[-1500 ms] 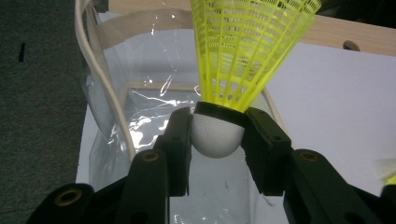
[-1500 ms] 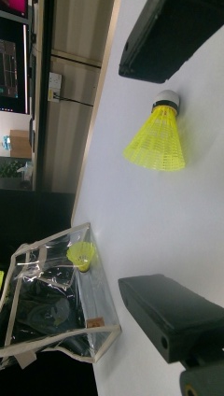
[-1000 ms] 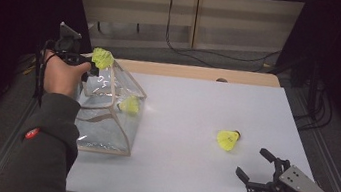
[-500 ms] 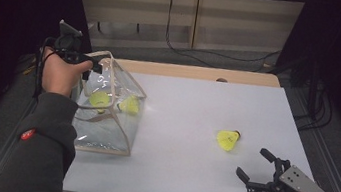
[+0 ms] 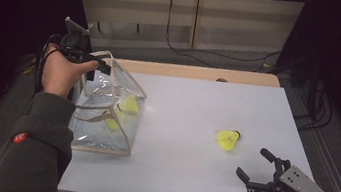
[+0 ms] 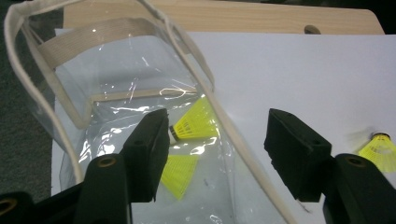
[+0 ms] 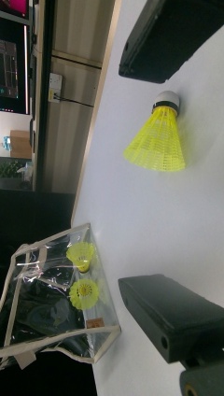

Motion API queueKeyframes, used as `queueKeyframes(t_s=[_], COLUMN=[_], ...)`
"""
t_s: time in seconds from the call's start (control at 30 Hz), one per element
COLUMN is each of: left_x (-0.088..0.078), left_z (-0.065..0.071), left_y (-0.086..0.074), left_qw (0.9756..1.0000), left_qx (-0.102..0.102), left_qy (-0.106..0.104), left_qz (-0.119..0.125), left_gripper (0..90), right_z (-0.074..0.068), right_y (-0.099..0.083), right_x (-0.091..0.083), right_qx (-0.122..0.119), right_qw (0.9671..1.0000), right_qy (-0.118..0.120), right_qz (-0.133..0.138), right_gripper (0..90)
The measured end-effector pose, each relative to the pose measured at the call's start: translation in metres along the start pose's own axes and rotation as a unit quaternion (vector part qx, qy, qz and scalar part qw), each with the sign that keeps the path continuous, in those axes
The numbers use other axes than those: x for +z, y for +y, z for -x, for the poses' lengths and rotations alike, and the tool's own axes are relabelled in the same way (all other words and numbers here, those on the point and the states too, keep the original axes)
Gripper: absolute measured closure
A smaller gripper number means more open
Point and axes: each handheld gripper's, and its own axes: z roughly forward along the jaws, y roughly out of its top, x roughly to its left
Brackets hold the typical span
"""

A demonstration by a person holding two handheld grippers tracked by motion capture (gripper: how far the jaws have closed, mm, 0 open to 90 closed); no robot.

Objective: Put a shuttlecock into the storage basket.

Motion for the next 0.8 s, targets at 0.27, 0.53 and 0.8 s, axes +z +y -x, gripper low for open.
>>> queueKeyframes(t_s=[0.27,0.53,0.8], left_x=[-0.002,-0.005,-0.003], left_z=[0.013,0.029,0.048], left_y=[0.001,0.001,0.001], left_qw=[0.9996,0.9976,0.9945], left_qx=[0.018,0.042,0.067], left_qy=[-0.022,-0.050,-0.072], left_qz=[-0.007,-0.021,-0.034], left_gripper=[37.1,32.6,27.8], right_z=[0.000,0.000,0.000], right_y=[0.000,0.000,0.000], right_x=[0.000,0.000,0.000], right_qx=[-0.001,0.000,-0.001], right_qw=[1.0000,1.0000,1.0000], right_qy=[0.000,-0.001,0.000], right_qz=[0.001,0.001,-0.001], right_gripper=[1.0,1.0,1.0])
